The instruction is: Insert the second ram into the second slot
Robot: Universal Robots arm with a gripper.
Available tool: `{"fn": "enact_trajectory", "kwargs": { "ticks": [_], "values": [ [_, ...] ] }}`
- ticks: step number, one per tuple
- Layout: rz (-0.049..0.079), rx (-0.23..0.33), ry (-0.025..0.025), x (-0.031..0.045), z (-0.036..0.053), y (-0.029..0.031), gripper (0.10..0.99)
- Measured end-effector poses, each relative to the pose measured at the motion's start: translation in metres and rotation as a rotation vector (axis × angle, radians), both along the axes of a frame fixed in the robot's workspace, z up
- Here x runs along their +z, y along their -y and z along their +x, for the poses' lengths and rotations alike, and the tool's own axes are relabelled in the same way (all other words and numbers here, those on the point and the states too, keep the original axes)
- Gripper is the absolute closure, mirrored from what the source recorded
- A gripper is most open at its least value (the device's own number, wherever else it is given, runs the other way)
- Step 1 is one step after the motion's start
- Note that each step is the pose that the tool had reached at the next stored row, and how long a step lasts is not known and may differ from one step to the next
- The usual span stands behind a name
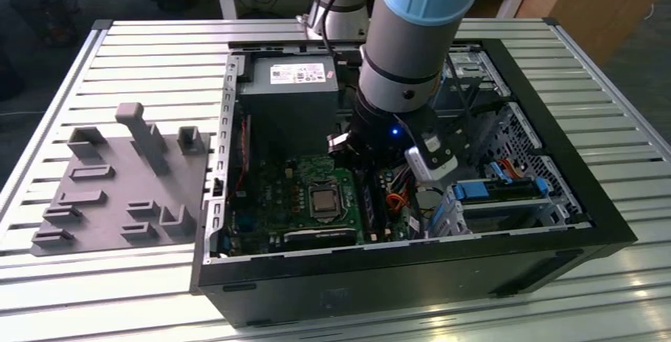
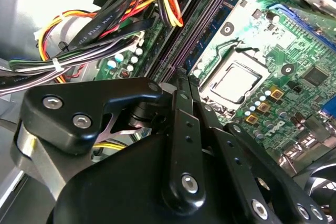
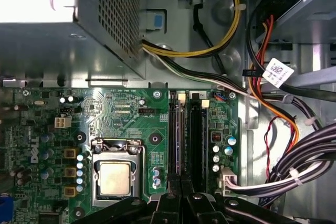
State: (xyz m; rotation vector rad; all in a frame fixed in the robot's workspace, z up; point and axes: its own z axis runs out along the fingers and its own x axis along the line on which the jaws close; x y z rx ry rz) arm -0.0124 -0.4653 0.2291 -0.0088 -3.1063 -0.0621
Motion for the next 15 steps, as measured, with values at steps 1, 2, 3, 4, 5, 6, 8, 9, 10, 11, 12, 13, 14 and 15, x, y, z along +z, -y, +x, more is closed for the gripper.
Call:
{"fn": "enact_trajectory", "kwargs": {
  "ticks": [1,2,3,4,5,6,8,9,10,11,12,13,14,15],
  "values": [
    [0.0,0.0,-0.0001,-0.0002,0.0,0.0,0.969],
    [0.0,0.0,-0.0001,-0.0004,0.0,0.0,0.969],
    [0.0,0.0,-0.0001,-0.0006,0.0002,0.0,0.969],
    [0.0,0.0,-0.0001,-0.0007,0.0005,0.0,0.969],
    [0.0,0.0,-0.0001,-0.0008,0.0009,0.0,0.969],
    [0.0,0.0,-0.0001,-0.0009,0.0011,0.0,0.969],
    [0.0,0.0,-0.0001,-0.0011,0.0011,0.0,0.969],
    [0.0,0.0,0.0,-0.0012,0.0011,0.0001,0.969],
    [0.0,0.0,0.0,-0.0013,0.0011,0.0003,0.969],
    [0.0,0.0,-0.0001,-0.0013,0.0011,0.0007,0.969],
    [0.0,0.0,-0.0001,-0.0014,0.0011,0.001,0.969],
    [0.0,0.0,-0.0001,-0.0015,0.0011,0.0013,0.969],
    [0.0,0.0,-0.0001,-0.0016,0.0011,0.0017,0.969],
    [0.0,0.0,-0.0001,-0.0017,0.0011,0.002,0.969]
  ]
}}
